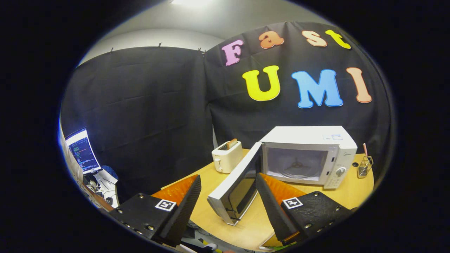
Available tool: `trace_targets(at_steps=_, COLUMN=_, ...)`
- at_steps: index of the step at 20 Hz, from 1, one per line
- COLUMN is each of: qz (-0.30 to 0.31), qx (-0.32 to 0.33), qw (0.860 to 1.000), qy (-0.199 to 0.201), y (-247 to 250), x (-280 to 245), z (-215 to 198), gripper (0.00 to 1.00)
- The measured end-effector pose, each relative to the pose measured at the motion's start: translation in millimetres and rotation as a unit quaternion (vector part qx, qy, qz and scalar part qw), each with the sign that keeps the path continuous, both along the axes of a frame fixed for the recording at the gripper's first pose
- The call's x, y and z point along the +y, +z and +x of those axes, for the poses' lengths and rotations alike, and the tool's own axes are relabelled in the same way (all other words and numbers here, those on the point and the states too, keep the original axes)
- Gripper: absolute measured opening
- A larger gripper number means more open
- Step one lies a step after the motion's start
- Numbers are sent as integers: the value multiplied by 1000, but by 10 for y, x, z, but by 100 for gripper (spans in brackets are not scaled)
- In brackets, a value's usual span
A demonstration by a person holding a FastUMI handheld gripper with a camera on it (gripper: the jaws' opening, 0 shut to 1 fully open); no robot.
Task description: Open the microwave, put the food inside, and close the microwave door.
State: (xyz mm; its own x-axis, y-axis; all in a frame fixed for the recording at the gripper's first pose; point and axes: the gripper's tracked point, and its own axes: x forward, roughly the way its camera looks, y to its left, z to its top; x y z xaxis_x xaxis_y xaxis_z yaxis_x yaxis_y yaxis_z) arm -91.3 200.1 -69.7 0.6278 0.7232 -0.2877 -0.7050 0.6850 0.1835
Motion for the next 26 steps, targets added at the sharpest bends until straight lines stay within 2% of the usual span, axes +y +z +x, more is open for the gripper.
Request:
trace_targets(at_steps=8, qz=-24, qx=33, qw=997, qy=-60, y=-323, x=-818, z=299, gripper=95)
trace_targets(at_steps=15, qz=-40, qx=95, qw=990, qy=-95, y=-830, x=-1362, z=411, gripper=95)
trace_targets(at_steps=22, qz=-63, qx=156, qw=980, qy=-110, y=-1371, x=-1686, z=436, gripper=95)
trace_targets(at_steps=26, qz=-81, qx=190, qw=973, qy=-105, y=-1694, x=-1764, z=355, gripper=95)
